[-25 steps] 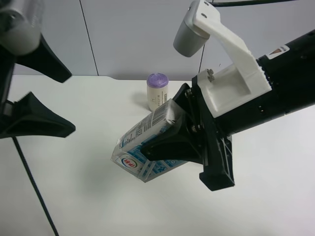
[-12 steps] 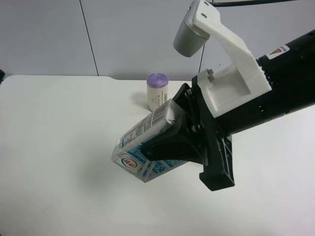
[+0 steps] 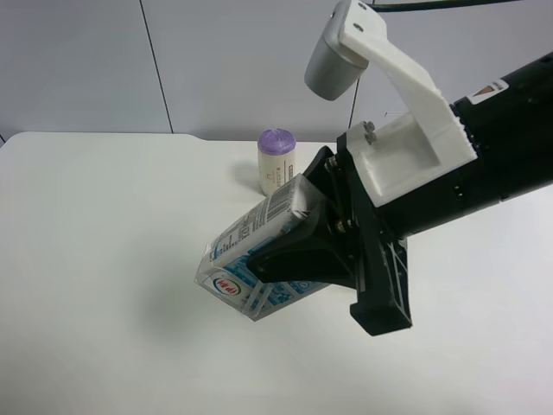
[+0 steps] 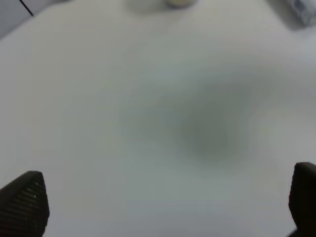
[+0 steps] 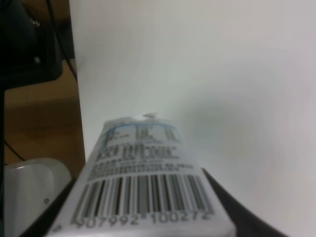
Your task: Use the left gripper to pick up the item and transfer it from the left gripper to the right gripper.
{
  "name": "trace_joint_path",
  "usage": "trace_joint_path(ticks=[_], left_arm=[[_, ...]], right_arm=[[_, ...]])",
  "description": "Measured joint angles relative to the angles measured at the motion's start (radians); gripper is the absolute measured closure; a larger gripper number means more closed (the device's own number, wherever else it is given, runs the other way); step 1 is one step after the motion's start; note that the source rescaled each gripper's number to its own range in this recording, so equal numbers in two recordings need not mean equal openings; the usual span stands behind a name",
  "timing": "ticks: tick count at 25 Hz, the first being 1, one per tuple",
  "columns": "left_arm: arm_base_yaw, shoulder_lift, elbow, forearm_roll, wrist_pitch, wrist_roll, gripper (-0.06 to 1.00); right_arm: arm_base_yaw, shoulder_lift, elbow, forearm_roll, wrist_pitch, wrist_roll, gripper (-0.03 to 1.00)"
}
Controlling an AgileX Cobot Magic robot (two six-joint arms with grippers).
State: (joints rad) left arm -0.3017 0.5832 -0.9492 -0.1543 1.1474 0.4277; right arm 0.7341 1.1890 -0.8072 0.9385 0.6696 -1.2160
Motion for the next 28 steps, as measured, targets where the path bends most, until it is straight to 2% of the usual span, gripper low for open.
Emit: trace_joint_path(ticks=[15, 21, 28], left_arm=[[0.0, -0.454, 0.297, 0.007, 0.035, -0.234, -0.05], [0.0, -0.584, 0.39, 0.093, 0.039, -0.428, -0.05], [0.0, -0.589, 0.4, 0.198, -0.019, -0.465, -0.05]], right_arm=[[0.0, 0.0, 0.0, 0.001, 0.0, 0.0, 0.97], [0.0, 0.0, 0.0, 0.001, 0.0, 0.0, 0.97], [0.0, 0.0, 0.0, 0.001, -0.001, 0.0, 0.97]])
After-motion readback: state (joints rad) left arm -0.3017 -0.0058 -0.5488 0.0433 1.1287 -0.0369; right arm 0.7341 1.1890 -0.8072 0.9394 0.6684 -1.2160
